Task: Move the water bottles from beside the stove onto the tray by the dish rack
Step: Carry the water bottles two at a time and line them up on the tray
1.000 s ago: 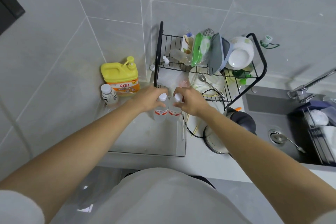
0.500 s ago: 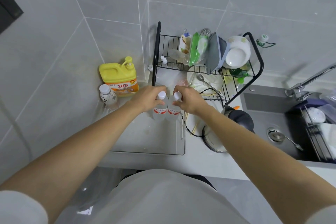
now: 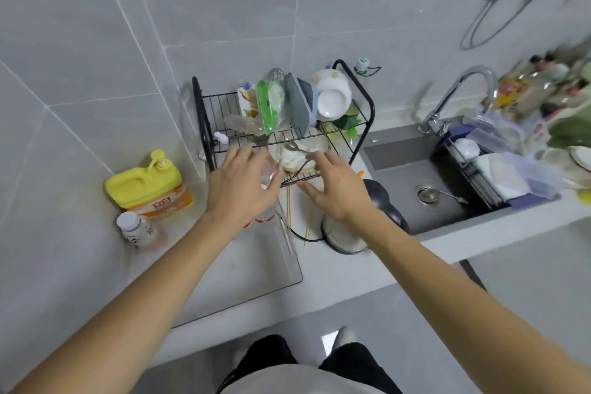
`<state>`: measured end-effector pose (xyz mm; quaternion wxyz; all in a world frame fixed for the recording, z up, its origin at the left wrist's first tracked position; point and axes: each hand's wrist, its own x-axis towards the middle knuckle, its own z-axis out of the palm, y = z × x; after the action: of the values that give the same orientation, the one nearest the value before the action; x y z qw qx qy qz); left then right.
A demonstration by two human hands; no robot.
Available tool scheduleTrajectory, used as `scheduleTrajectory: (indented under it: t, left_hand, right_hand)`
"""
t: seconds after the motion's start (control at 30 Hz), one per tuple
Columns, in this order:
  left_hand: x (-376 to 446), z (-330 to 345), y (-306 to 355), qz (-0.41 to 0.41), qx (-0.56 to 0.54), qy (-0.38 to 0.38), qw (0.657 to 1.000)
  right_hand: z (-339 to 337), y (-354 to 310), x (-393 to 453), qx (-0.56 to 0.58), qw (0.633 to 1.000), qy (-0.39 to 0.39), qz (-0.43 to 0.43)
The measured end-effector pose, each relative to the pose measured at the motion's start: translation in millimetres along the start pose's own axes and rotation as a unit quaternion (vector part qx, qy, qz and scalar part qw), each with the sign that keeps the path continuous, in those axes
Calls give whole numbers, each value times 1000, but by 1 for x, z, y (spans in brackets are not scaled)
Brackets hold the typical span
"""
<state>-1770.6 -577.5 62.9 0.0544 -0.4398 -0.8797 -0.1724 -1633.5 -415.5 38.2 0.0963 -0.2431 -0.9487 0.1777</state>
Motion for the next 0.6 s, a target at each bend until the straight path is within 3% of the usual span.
scheduleTrajectory:
  t: [0.3,0.6]
  left_hand:
    - [9,-3,202,173,18,24,984]
    - [-39,37,510,345,-29,-4,938]
  right_hand:
    - [-127,108,-138,-119,972,170,113]
    - [-264,282,-360,-148,917,255,269]
